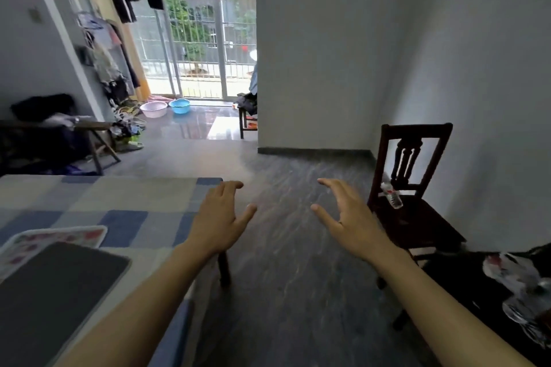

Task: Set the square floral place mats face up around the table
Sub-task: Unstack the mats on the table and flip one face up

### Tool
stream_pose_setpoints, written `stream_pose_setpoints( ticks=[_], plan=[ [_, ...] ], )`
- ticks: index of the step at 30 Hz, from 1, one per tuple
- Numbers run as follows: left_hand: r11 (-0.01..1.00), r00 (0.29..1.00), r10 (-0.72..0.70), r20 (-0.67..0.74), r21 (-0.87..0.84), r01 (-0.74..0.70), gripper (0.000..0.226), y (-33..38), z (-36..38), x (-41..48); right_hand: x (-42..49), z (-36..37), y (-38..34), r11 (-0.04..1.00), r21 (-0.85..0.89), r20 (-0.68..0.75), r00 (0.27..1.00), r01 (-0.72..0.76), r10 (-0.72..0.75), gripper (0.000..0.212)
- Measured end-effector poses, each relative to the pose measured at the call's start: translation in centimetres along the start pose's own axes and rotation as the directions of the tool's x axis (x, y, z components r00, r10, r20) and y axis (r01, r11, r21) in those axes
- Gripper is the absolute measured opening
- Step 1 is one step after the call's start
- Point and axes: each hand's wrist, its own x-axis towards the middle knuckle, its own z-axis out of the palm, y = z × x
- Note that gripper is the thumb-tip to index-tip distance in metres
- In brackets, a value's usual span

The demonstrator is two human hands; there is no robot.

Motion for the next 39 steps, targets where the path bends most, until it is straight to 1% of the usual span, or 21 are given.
stream_pose_setpoints(
  ticks=[4,8,11,13,16,20,25,28,31,33,35,37,39],
  plan=[
    [0.998,0.996,-0.05,-0.072,0.044,0.053,0.056,-3.9,-0.2,4.8,6.3,3.3,1.4,0.997,-0.003,0.018,0.997,0.075,-0.075,0.052],
    [0.99,0.978,-0.141,-0.151,-0.027,0.139,0.056,-7.8,0.2,9.4,12.9,6.3,1.6,0.991,-0.053,0.083,0.989,0.124,-0.119,0.051],
    [0.98,0.964,-0.197,-0.179,-0.041,0.193,0.057,-10.6,0.0,11.8,18.2,8.6,0.5,0.973,-0.087,0.165,0.966,0.213,-0.197,0.053],
    [0.978,0.955,-0.205,-0.213,-0.001,0.21,0.056,-13.0,-0.6,12.6,21.7,10.4,-0.3,0.965,-0.063,0.172,0.955,0.254,-0.24,0.053],
    [0.951,0.928,-0.279,-0.248,0.067,0.303,0.055,-16.5,-1.9,12.1,25.4,14.0,-1.8,0.956,0.006,0.188,0.939,0.293,-0.289,0.051],
    [0.882,0.88,-0.389,-0.274,0.167,0.442,0.053,-20.8,-3.5,10.3,28.9,20.3,-3.7,0.92,0.09,0.273,0.879,0.382,-0.392,0.052],
    [0.781,0.788,-0.516,-0.337,0.192,0.594,0.055,-24.0,-4.2,7.0,32.0,27.7,-6.5,0.844,0.305,0.356,0.769,0.441,-0.53,0.051],
    [0.695,0.718,-0.586,-0.375,0.222,0.684,0.052,-24.5,-4.4,5.4,33.3,31.0,-7.9,0.777,0.394,0.389,0.677,0.49,-0.625,0.05],
    [0.58,0.612,-0.652,-0.448,0.224,0.783,0.046,-24.0,-4.8,4.2,34.5,33.2,-9.7,0.684,0.492,0.403,0.556,0.539,-0.727,0.049],
    [0.508,0.555,-0.68,-0.479,0.238,0.828,0.049,-23.4,-5.0,3.4,35.0,34.4,-11.0,0.618,0.552,0.397,0.475,0.56,-0.786,0.05],
    [0.434,0.493,-0.698,-0.519,0.241,0.868,0.053,-22.6,-5.5,2.3,35.1,35.3,-12.4,0.585,0.583,0.406,0.422,0.563,-0.811,0.053],
    [0.356,0.4,-0.719,-0.568,0.194,0.914,0.053,-21.5,-5.8,0.8,34.5,36.1,-13.7,0.567,0.616,0.419,0.382,0.547,-0.824,0.055],
    [0.276,0.313,-0.733,-0.604,0.156,0.948,0.053,-20.5,-5.7,-1.4,33.4,36.7,-14.7,0.517,0.666,0.387,0.343,0.537,-0.856,0.049]
  ],
)
